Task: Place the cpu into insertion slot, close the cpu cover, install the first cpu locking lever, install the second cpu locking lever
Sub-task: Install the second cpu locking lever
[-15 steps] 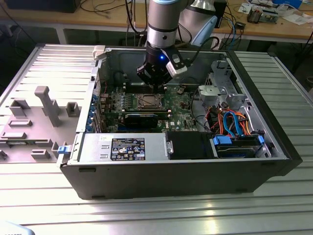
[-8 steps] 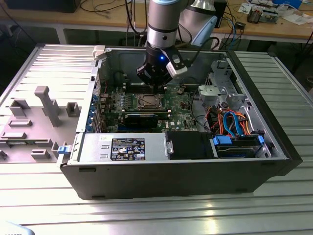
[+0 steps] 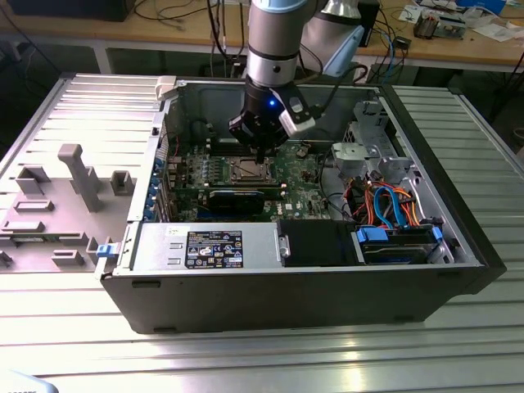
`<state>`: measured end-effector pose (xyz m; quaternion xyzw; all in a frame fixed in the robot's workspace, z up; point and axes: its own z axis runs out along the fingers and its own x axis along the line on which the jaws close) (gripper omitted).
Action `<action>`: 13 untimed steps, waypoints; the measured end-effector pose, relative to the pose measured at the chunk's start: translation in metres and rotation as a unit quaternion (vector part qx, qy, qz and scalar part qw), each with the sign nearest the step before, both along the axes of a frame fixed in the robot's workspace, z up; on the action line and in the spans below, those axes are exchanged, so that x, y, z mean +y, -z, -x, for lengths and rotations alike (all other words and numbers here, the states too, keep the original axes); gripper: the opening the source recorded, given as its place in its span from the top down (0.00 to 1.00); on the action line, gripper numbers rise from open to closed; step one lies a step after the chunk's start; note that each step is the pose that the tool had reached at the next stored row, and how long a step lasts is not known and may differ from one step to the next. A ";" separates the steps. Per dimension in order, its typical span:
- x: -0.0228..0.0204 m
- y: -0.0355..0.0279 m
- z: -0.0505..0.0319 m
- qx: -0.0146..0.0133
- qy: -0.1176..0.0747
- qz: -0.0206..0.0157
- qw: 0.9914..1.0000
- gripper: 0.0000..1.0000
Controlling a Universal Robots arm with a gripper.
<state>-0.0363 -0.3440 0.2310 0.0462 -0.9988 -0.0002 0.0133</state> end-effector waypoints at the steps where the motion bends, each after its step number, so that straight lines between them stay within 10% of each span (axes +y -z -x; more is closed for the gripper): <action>1: -0.0031 -0.0001 0.0000 0.000 0.000 0.000 1.000 0.89; 13: -0.0334 0.0001 -0.0001 0.000 0.000 0.000 1.000 0.89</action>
